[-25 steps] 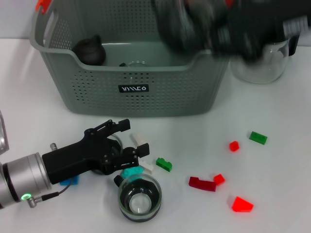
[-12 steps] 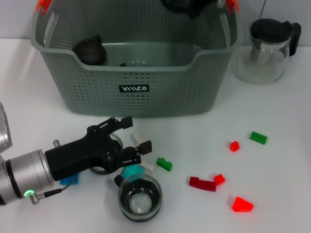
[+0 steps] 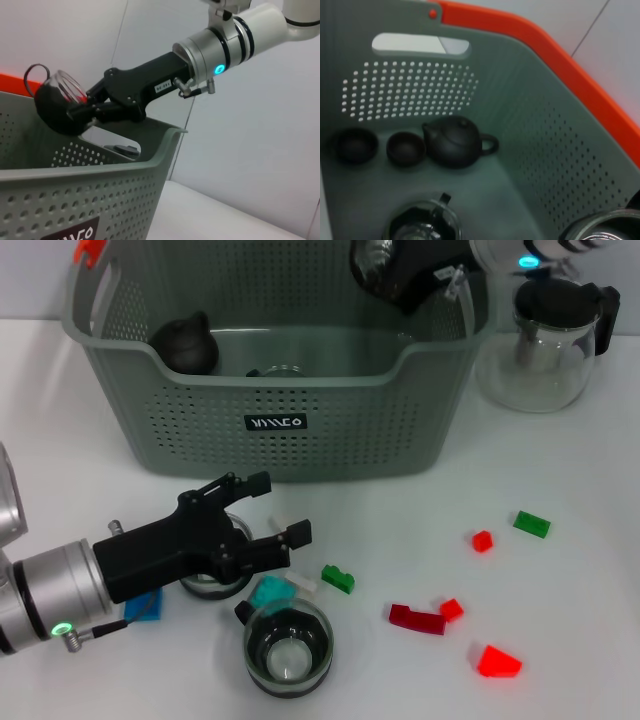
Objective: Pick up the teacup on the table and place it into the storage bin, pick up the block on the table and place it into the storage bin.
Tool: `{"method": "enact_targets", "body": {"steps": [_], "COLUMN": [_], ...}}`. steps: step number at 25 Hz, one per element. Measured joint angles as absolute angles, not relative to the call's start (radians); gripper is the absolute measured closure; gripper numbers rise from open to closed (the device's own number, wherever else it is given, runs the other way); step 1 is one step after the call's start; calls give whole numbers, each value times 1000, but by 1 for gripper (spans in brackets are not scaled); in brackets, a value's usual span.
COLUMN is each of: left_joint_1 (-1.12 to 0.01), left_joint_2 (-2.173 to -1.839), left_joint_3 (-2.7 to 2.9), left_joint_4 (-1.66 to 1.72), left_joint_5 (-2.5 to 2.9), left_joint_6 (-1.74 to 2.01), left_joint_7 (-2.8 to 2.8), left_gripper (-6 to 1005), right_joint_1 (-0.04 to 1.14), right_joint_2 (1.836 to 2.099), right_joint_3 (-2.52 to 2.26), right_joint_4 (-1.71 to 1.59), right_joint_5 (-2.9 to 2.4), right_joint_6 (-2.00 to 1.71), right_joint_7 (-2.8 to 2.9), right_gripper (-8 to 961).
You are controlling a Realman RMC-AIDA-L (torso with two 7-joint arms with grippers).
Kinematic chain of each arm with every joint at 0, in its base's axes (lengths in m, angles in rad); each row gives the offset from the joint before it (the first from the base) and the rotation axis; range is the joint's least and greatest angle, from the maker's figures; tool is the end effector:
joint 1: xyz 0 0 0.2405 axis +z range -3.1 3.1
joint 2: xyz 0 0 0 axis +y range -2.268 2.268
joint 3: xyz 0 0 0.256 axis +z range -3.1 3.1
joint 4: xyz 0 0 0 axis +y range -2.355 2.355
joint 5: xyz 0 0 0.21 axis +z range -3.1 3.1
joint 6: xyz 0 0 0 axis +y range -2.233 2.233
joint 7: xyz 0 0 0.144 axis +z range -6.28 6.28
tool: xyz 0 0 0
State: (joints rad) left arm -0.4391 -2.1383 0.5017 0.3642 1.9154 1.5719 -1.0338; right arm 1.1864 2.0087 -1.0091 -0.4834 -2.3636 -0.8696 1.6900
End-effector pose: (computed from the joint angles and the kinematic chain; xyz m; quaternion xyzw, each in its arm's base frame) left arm -0.2825 0.2796 -0.0451 -0.8857 -0.2350 -0.3581 0.1790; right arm 0.0919 0.4980 -0.0220 -0.9611 0.0227 -0.0301 0.2737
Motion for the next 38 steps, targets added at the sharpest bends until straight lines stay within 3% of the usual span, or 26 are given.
{"method": "enact_targets", "body": {"steps": [13,22,32,33,36,38], "left_joint_1": [-445,-441,-435,-435,-433,-432], "left_joint_2": [-2138,-2138,-2134,-2132,-2122,-2110], "left_joint_3": [503,505,503,503,503,503], "left_joint_4": [363,360,363,363,365,366], "left_joint_5": [1915,1916,1916,1916,1916,1917], "left_joint_6": [1564,1563,1582,1586,1604,1620], "left_joint_7": [-1034,-1034,-1041,-1041,-1041,-1041], "left_gripper": [67,66,66,66,66,67], "right_joint_1": [1177,1158,1019,997,928,863], "right_joint_2": [2012,2041,2085,2085,2078,2065], "right_joint_3": [-1052,-1058,-1039,-1037,-1034,-1027], "right_joint_4": [-453,-536,-848,-890,-1006,-1091], "right_joint_5": [-2365,-2451,-2390,-2360,-2243,-2106], "right_joint_6": [-853,-858,-968,-992,-1074,-1165], "right_joint_7": [1703,1784,1795,1795,1791,1782], "right_gripper": [806,791,589,569,358,327]}}
